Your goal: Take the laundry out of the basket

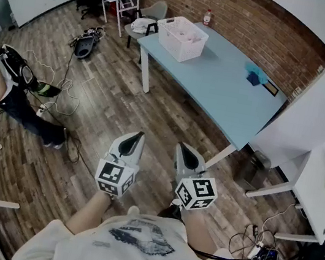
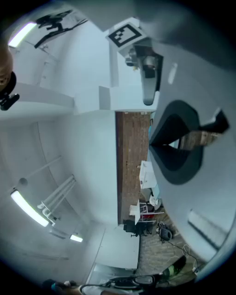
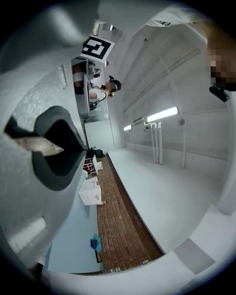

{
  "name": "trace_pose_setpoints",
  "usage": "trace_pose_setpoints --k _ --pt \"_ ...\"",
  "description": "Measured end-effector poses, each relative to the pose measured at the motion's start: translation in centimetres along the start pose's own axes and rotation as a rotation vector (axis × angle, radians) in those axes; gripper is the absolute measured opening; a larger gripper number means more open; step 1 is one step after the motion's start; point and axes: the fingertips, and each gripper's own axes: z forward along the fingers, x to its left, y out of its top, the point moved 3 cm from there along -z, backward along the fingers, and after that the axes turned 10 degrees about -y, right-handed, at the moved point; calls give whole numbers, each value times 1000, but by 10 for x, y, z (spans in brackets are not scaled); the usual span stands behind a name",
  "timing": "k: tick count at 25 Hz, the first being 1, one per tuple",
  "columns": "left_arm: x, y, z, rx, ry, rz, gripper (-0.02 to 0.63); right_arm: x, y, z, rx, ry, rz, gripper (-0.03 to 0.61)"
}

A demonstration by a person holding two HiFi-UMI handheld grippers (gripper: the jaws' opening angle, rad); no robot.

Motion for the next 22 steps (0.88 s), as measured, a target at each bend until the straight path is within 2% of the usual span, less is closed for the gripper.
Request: trace_pose_setpoints --k 5,9,15,22 --pt "24 -1 -30 -27 18 -7 -8 42 5 2 -15 0 -48 -3" --pt "34 -7 -31 -25 16 -28 -8 49 0 11 -1 -3 -38 -3" --pt "49 -1 -12 -26 31 -21 -8 45 -1 34 1 31 -5 -3" --pt "51 -6 27 -5 58 -9 -8 11 -2 59 15 73 18 -3"
